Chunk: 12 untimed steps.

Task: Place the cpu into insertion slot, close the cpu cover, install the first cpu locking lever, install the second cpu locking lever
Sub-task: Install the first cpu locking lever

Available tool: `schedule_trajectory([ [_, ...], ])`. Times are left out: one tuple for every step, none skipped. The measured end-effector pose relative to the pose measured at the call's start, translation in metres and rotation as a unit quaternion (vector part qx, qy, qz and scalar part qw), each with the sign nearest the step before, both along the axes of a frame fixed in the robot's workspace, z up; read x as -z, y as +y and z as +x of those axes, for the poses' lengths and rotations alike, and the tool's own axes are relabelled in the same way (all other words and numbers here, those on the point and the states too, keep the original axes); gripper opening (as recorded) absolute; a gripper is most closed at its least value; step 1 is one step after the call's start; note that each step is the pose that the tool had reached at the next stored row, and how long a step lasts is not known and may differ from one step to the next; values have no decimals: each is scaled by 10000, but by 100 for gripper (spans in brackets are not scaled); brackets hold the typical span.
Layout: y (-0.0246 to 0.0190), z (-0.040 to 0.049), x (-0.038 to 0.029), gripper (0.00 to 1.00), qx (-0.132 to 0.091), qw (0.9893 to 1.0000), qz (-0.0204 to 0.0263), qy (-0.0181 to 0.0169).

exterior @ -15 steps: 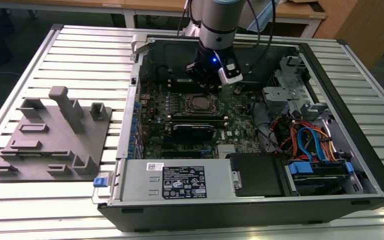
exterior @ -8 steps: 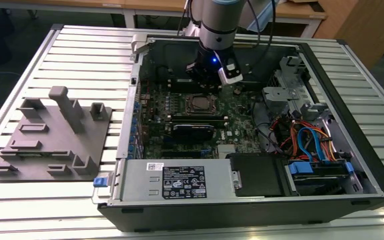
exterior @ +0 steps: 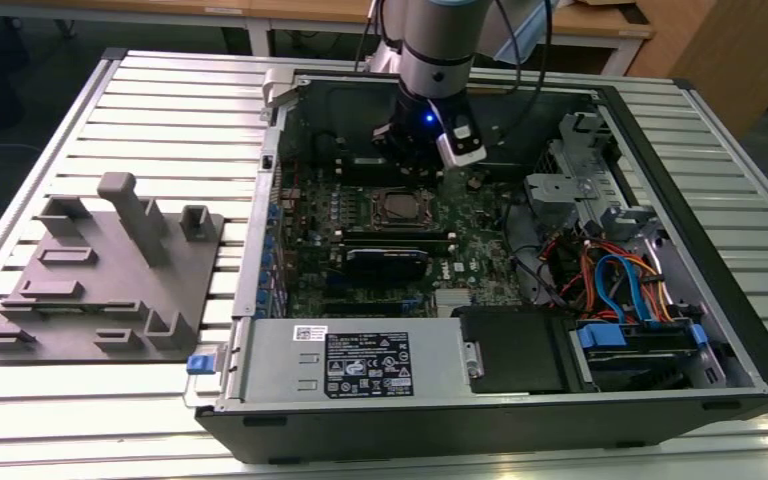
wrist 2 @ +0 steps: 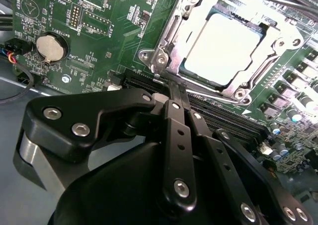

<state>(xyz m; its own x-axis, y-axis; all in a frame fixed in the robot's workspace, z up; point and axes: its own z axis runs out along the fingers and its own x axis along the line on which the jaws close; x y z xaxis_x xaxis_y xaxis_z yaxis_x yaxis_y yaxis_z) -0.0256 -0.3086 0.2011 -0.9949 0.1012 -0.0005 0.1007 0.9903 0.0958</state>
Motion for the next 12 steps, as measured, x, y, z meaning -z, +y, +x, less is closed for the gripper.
schedule_trajectory([
  [0,0,0,10,0,10000,1,0],
  [0,0,0,10,0,10000,1,0],
  [0,0,0,10,0,10000,0,0],
  [0,0,1,10,1,10000,-5,0],
  [-1,1,5,10,1,10000,-13,1],
  [-1,1,12,10,1,10000,-18,1],
  [-1,0,17,10,2,10000,-21,1],
  [-1,0,19,10,3,10000,-23,1],
  [-1,0,21,10,3,10000,-24,1],
  [-1,0,22,10,3,10000,-26,2],
  [-1,0,24,10,3,10000,-29,2],
  [-1,0,25,10,3,10000,-30,2],
])
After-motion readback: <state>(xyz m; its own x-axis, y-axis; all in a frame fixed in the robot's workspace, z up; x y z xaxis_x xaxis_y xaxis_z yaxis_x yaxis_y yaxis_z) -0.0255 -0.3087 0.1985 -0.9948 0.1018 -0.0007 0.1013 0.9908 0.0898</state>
